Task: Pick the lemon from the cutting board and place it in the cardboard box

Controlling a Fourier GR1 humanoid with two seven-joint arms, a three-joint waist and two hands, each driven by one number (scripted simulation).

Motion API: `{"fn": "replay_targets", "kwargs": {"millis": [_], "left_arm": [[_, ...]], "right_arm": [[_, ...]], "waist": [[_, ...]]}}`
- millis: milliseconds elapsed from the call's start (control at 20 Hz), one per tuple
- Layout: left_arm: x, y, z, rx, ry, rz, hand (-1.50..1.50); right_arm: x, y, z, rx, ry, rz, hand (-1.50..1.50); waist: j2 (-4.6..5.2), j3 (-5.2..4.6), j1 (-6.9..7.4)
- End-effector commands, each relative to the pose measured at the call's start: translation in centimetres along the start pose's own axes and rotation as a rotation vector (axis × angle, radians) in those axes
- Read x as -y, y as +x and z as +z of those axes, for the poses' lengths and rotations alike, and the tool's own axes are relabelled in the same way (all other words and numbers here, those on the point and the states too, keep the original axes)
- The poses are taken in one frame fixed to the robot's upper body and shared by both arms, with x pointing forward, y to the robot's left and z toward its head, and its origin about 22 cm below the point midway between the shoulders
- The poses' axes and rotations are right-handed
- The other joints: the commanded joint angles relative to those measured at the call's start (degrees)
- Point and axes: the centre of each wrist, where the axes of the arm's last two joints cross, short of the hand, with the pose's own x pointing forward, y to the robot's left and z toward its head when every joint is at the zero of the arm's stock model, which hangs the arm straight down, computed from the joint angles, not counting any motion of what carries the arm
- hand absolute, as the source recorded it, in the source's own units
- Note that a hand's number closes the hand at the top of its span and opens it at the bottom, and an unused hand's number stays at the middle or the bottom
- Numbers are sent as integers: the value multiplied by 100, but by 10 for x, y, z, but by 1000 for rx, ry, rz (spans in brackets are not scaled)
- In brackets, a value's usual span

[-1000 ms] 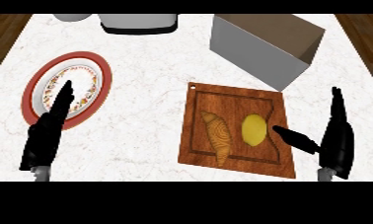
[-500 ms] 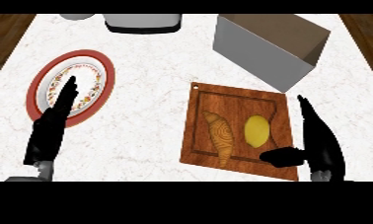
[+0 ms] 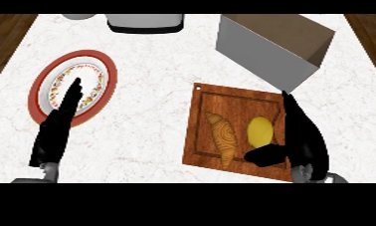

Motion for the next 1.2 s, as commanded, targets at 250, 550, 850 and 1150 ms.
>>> {"fn": "replay_targets", "kwargs": {"millis": [250,550,850,1150], "left_arm": [[-3,0,6,-13,7,-5,0],[-4,12,-3,-7,14,-3,0],[-9,-4,-13,-13,-15,14,0],[0,-4,-6,8,-4,11,0]], "right_arm": [[-8,11,9,-232,44,47,-150],[-23,-4,2,-237,41,55,-150],[-24,22,-7,-228,23,52,-150],[-34,23,-1,-226,27,42,-150]], "waist": [[-8,7,-9],[0,12,-29],[12,9,-6],[10,10,-15]]}}
